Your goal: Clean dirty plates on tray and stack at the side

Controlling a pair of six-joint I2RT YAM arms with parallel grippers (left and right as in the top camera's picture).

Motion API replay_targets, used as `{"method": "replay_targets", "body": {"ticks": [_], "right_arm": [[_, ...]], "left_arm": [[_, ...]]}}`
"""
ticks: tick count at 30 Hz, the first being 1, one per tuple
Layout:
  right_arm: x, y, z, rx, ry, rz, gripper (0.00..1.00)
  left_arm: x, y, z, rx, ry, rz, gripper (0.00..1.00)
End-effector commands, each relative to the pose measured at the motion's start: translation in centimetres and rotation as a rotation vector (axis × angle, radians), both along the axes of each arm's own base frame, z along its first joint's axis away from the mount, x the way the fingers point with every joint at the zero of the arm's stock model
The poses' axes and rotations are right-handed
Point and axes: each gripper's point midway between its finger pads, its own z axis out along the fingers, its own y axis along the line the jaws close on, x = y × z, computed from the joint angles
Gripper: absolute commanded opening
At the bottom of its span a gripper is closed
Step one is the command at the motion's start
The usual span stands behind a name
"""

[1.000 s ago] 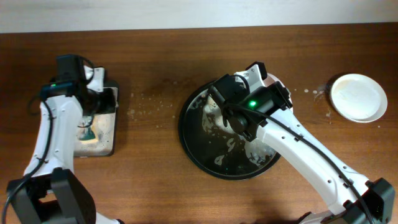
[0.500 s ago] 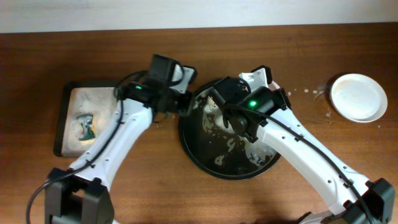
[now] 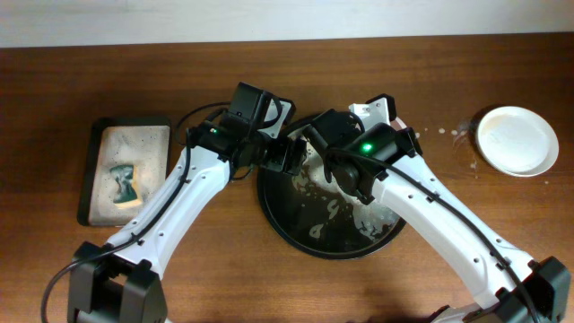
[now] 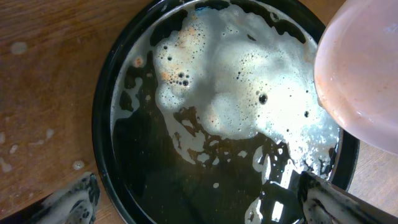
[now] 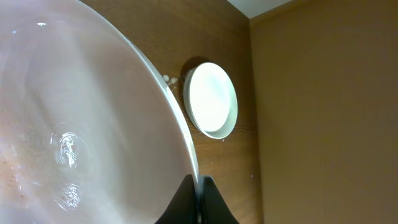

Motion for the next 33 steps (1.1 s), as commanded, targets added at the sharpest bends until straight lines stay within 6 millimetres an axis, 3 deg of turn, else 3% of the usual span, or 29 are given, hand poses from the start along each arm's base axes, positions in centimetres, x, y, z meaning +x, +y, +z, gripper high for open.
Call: {"method": "replay_targets", "body": {"ticks": [1,5,6,7,8,11,15,17,18,28,33], "right_arm": [[-0.1,-0.4,0.4,0.005,-0.029,-0.020,0.04],[-0.7,-0.8,1.4,-0.060,-0.030,-0.017,0.04],[-1.0,-1.2,1.9,-0.050,-0.099,-0.065,0.04],[-1.0,-0.9,1.5,0.002,-0.122,-0.090,0.04],[-0.7,-0.2,0.3,0.017,-0.026,-0.036,0.04],[-0.7,-0.3,0.5,0.043,-0.084,-0.077,0.04],[-0.3,0.5,-0.6,0.042,0.011,-0.014,0.04],[-0.5,-0.1,0.0,0.052,-0.069,-0.080,0.04],[-0.5,0.2,-0.4,0.038,-0.003,-0.031,0.04],[-0.7,-0.7,-0.2,0.048,-0.030,-0.078,0.04],[-0.4,-0.3,-1.7,0.175,-0.015,-0.121,0.04]], "left_arm": [[0.2,-0.2,0.7,-0.007,-0.019,0.000,1.00],[0.2,-0.2,0.7,-0.007,-0.019,0.000,1.00],[0.2,-0.2,0.7,-0.007,-0.019,0.000,1.00],[0.2,-0.2,0.7,-0.007,-0.019,0.000,1.00],[0.2,-0.2,0.7,-0.007,-0.019,0.000,1.00],[0.2,-0.2,0.7,-0.007,-0.019,0.000,1.00],[0.2,-0.2,0.7,-0.007,-0.019,0.000,1.00],[0.2,-0.2,0.7,-0.007,-0.019,0.000,1.00],[0.2,-0.2,0.7,-0.007,-0.019,0.000,1.00],[0.2,-0.2,0.7,-0.007,-0.019,0.000,1.00],[0.2,-0.2,0.7,-0.007,-0.019,0.000,1.00]]}}
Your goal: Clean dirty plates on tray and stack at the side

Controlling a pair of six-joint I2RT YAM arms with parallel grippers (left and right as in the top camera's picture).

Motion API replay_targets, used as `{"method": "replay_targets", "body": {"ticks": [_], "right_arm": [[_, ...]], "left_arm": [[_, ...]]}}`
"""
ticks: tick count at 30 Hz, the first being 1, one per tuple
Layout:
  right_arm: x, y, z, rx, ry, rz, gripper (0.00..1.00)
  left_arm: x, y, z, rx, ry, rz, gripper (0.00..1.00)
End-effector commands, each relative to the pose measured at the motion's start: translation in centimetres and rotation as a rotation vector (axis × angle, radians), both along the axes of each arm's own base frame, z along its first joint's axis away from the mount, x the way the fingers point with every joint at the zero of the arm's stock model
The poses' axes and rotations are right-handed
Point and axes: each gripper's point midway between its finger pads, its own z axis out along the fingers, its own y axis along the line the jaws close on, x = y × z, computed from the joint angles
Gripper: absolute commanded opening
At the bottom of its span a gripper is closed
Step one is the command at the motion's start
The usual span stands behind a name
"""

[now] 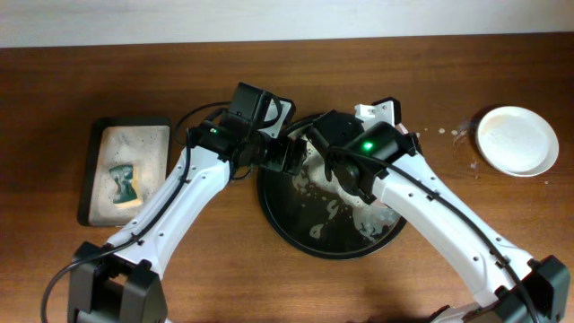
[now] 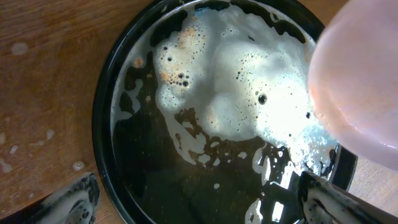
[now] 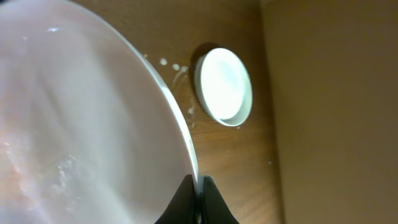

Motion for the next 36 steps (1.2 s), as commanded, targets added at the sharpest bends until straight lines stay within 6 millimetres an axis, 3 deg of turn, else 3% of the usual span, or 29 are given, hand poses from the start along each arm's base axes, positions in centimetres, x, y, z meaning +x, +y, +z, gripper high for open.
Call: {"method": "replay_targets", "body": {"ticks": [1,7,9,12,14,17,19,22,25,26,29,31,34,35,36], "right_arm": [[0.2,-0.8,-1.0,0.110,0.004,-0.076,0.04],[0.6,-3.5,-4.6,0.452,0.130,-0.238,0.04],[1.2,-3.0,-5.6,0.620,0.178,-0.220,0.04],[3.0,-3.3,-5.7,0.816,0.176,-0.154,0.04],[3.9,-4.7,-5.4,0.906,0.137,-0.171,0.04],[5.7,-8.1,-4.5,1.042,0.019,-0.214,0.04],[6.4,-11.5,-3.9,1.058,-0.072,-0.257,0.04],[6.6,-18.9,-3.0,1.046,-0.255,-0.391,0.04],[5.9,-24.1,-3.1,1.019,-0.365,-0.514,0.04],[4.8,-28.0,-4.2,0.978,-0.419,-0.633,0.04],[3.9,-32.9,-8.1,0.966,-0.437,-0.764,0.04],[3.7,-34.7,-11.2,0.975,-0.414,-0.816,0.04],[4.0,-35.8,-13.9,0.980,-0.398,-0.841,0.05],[4.1,-35.9,-14.3,0.981,-0.395,-0.843,0.08],[4.2,-36.0,-14.7,0.982,-0.392,-0.846,0.17]], "left_arm": [[0.1,-0.2,0.7,-0.007,-0.017,0.000,1.00],[0.1,-0.2,0.7,-0.007,-0.017,0.000,1.00],[0.1,-0.2,0.7,-0.007,-0.017,0.000,1.00],[0.1,-0.2,0.7,-0.007,-0.017,0.000,1.00],[0.1,-0.2,0.7,-0.007,-0.017,0.000,1.00],[0.1,-0.2,0.7,-0.007,-0.017,0.000,1.00],[0.1,-0.2,0.7,-0.007,-0.017,0.000,1.00],[0.1,-0.2,0.7,-0.007,-0.017,0.000,1.00],[0.1,-0.2,0.7,-0.007,-0.017,0.000,1.00],[0.1,-0.2,0.7,-0.007,-0.017,0.000,1.00],[0.1,-0.2,0.7,-0.007,-0.017,0.000,1.00],[0.1,-0.2,0.7,-0.007,-0.017,0.000,1.00],[0.1,-0.2,0.7,-0.007,-0.017,0.000,1.00],[0.1,-0.2,0.7,-0.007,-0.017,0.000,1.00],[0.1,-0.2,0.7,-0.007,-0.017,0.000,1.00]]}}
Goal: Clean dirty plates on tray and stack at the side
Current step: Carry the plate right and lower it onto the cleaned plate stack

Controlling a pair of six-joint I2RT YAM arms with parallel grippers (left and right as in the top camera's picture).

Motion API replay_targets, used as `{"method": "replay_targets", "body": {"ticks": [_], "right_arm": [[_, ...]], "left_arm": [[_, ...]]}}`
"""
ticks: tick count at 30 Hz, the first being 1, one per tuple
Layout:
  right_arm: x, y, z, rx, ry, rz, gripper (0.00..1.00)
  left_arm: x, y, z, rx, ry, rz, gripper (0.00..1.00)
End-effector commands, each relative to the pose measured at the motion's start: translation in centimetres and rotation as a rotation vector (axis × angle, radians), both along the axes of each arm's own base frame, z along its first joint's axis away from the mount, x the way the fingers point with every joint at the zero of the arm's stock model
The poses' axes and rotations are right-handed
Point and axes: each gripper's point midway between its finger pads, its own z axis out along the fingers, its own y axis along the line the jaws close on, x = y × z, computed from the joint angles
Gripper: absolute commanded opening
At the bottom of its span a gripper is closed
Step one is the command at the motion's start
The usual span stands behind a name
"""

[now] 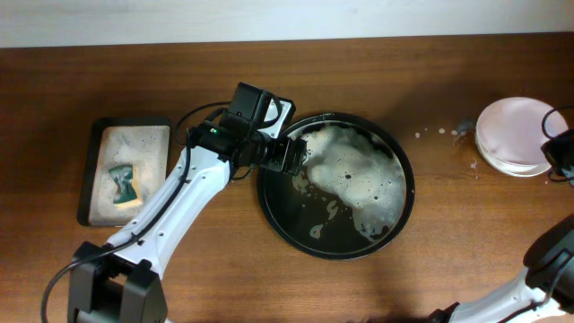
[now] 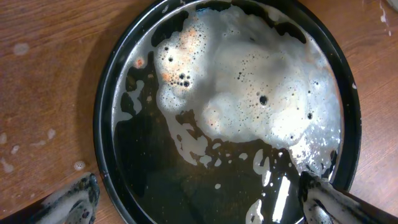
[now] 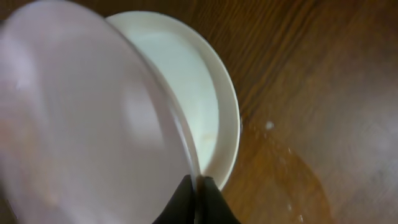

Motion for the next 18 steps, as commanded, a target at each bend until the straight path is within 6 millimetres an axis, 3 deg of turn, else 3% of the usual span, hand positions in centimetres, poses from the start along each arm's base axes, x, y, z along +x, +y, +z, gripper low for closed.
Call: {"method": "replay_targets", "body": {"ticks": [1,3,5,8,11,14,18], "right_arm": [[0.0,-0.7,-0.6,-0.011,0.012,-0.021,0.26],[-0.7,-1.9,-0.5,-0.074,0.048,-0.054,0.47],[-0.1,-0.9,0.1,-0.029,0.008,-0.022,0.49],[2.5,3.3,3.7,0.115,-0.186,0.126,0.49],[2.9,9.5,10.3,0.188,-0.332,0.312,0.48],[1.1,16.5,16.6,0.092,-0.368,0.527,0.51],[-2.1,25.8,21.6,0.032,-0.405,0.760,0.59]], "left_arm": [[0.1,-0.2,0.7,-0.008,-0.016,-0.001,1.00],[0.1,-0.2,0.7,-0.008,-0.016,-0.001,1.00],[0.1,-0.2,0.7,-0.009,-0.016,-0.001,1.00],[0.1,-0.2,0.7,-0.008,-0.016,-0.001,1.00],[0.1,-0.2,0.7,-0.008,-0.016,-0.001,1.00],[0.1,-0.2,0.7,-0.008,-0.016,-0.001,1.00],[0.1,-0.2,0.7,-0.008,-0.016,-0.001,1.00]]}}
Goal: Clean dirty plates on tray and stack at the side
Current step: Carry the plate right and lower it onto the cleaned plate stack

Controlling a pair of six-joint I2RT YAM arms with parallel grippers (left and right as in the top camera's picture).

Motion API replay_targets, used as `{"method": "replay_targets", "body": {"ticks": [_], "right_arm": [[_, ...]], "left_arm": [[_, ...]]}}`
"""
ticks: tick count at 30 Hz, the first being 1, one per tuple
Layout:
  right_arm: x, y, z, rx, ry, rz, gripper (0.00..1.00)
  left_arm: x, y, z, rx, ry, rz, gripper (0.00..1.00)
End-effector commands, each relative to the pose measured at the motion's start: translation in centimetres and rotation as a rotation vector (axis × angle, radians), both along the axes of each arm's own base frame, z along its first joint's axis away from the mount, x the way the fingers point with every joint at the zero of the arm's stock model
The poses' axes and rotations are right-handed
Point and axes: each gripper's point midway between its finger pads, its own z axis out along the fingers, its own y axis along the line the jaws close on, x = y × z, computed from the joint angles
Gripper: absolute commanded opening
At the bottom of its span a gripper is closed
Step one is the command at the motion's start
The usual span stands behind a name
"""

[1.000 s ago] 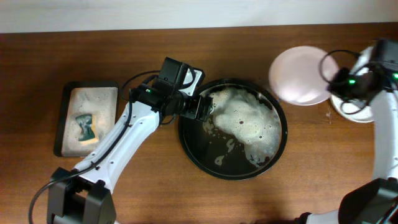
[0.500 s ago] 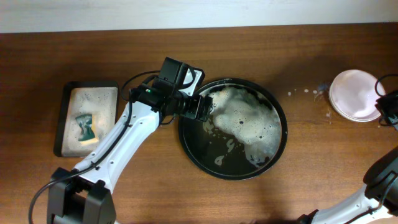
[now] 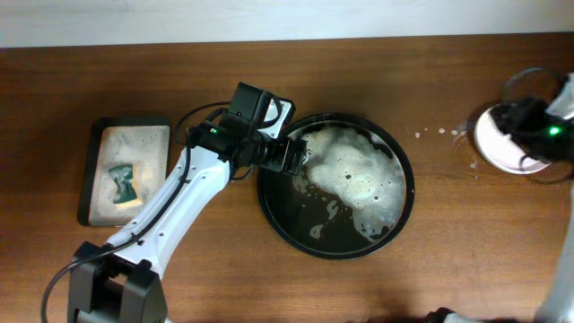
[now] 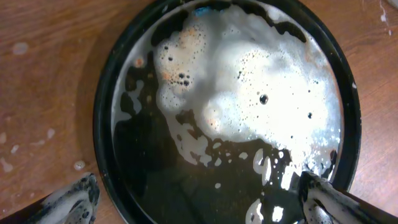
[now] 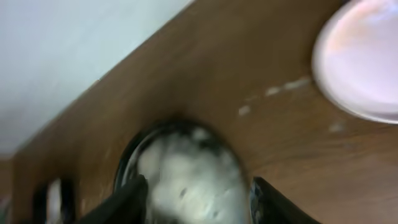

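Note:
The round black tray [image 3: 316, 235] holds soapy water and a patch of white foam [image 4: 249, 81]; no plate shows in it. At the table's right edge a pinkish plate [image 5: 367, 65] lies on top of the white plate stack [image 3: 507, 154]. My right gripper [image 3: 525, 118] hovers over that stack, open and empty; in its blurred wrist view the gripper [image 5: 196, 202] faces the tray [image 5: 127, 163]. My left gripper [image 3: 289, 154] stays open over the tray's left side. Its foam-flecked fingers [image 4: 74, 199] straddle the tray [image 4: 102, 149] and hold nothing.
A dark rectangular tray [image 3: 94, 152] with foam and a green sponge [image 3: 123, 182] lies at the left. Water drops [image 3: 439, 133] dot the wood between the black tray and the plate stack. A cable [image 3: 202, 115] loops behind the left arm.
My right gripper was shut on the pinkish plate, tilted against the white stack. Now it is open, the plate lies on the stack, and the wrist faces the tray. The left arm has not moved.
My right gripper held the pinkish plate by its rim over the foamy tray at the first two moments, with the left gripper open beside it. Then the plate was at the stack on the right. Now it rests there, let go.

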Motion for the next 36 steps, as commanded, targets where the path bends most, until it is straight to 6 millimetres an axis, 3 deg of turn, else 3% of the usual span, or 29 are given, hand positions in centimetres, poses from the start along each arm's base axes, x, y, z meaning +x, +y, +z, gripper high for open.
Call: {"method": "replay_targets", "body": {"ticks": [1,4,6,8,10,13,16,20,24,28,31,36], "right_arm": [[-2.1,5.0,2.7,-0.124,-0.050,0.147,0.62],[-3.1,3.0,2.3,-0.306,0.020,0.045,0.64],[-2.9,-1.1,0.9,-0.426,0.119,-0.127,0.36],[-1.2,-5.0,-1.5,-0.532,0.218,-0.262,0.22],[0.9,-7.1,-4.4,-0.541,0.278,-0.316,0.10],[4.7,-8.6,-11.8,-0.533,0.390,-0.289,0.09],[6.2,-10.8,-16.7,-0.601,0.468,-0.326,0.07],[7.3,-12.8,-19.6,-0.666,0.493,-0.375,0.07],[6.9,-13.7,-21.6,-0.654,0.533,-0.381,0.08],[6.9,-13.2,-23.7,-0.616,0.560,-0.348,0.08],[6.8,-12.0,-25.5,-0.557,0.584,-0.300,0.08],[6.0,-8.4,-28.3,-0.383,0.613,-0.183,0.09]], "left_arm": [[0.1,-0.2,0.7,-0.009,-0.017,-0.002,1.00],[0.1,-0.2,0.7,-0.009,-0.017,-0.002,1.00],[0.1,-0.2,0.7,-0.009,-0.017,-0.002,1.00],[0.1,-0.2,0.7,-0.009,-0.017,-0.002,1.00],[0.1,-0.2,0.7,-0.009,-0.017,-0.002,1.00],[0.1,-0.2,0.7,-0.009,-0.017,-0.002,1.00],[0.1,-0.2,0.7,-0.009,-0.017,-0.002,1.00],[0.1,-0.2,0.7,-0.009,-0.017,-0.002,1.00],[0.1,-0.2,0.7,-0.009,-0.017,-0.002,1.00],[0.1,-0.2,0.7,-0.009,-0.017,-0.002,1.00],[0.1,-0.2,0.7,-0.009,-0.017,-0.002,1.00],[0.1,-0.2,0.7,-0.009,-0.017,-0.002,1.00]]}}
